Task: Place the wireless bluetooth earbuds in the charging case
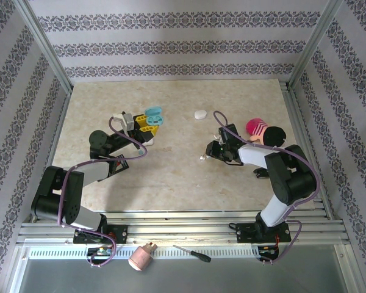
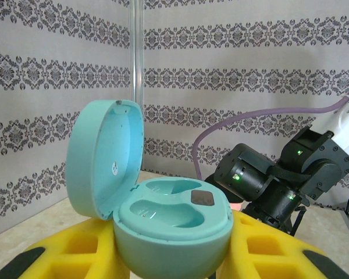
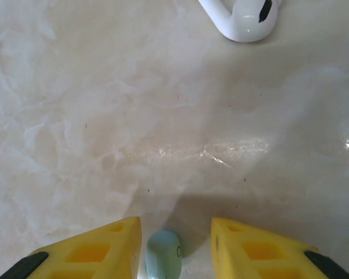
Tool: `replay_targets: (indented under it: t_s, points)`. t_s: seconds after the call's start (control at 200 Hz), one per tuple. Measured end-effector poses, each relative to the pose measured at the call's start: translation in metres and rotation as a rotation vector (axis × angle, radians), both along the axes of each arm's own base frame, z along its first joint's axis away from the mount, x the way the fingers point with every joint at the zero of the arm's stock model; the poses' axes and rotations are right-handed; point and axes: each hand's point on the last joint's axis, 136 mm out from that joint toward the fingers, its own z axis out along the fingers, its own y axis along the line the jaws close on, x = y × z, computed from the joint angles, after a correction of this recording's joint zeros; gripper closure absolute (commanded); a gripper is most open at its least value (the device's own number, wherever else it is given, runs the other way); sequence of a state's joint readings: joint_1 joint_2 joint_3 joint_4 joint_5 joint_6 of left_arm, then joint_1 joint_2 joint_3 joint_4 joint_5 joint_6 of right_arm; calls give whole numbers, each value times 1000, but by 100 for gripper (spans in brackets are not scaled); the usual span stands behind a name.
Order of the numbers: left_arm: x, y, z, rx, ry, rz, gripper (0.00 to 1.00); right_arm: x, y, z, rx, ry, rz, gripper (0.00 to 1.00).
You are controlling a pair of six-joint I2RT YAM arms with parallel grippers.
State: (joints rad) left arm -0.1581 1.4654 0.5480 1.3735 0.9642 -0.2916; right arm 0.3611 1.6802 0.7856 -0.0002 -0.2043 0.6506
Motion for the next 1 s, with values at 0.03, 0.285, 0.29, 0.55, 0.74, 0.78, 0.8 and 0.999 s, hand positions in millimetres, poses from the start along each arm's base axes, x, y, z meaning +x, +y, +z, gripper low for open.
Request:
replay_targets:
  t_s: [0.03, 0.285, 0.29, 0.55, 0.74, 0.78, 0.8, 0.999]
  points:
    - [0, 0, 0, 0, 0, 0, 76, 0, 0, 0, 4, -1, 0, 65]
    - [0, 0, 0, 0, -1, 0, 76, -1, 2, 1, 7, -7, 10, 66]
    - [0, 0, 0, 0, -1, 0, 76, -1, 3, 1, 7, -7, 11, 66]
    - [1, 0, -2, 1, 5, 0, 76, -11, 17, 1, 2, -3, 70, 66]
    - [2, 0, -4, 3, 8, 1, 76, -14, 20, 1, -1, 5, 88, 67]
    - [2, 0, -4, 3, 8, 1, 76, -14, 21, 1, 3, 6, 90, 67]
    - [3, 0, -4, 4, 8, 1, 76, -14, 21, 1, 4, 6, 91, 67]
    - [5, -1, -9, 6, 23, 1, 76, -15, 26, 3, 28, 7, 105, 67]
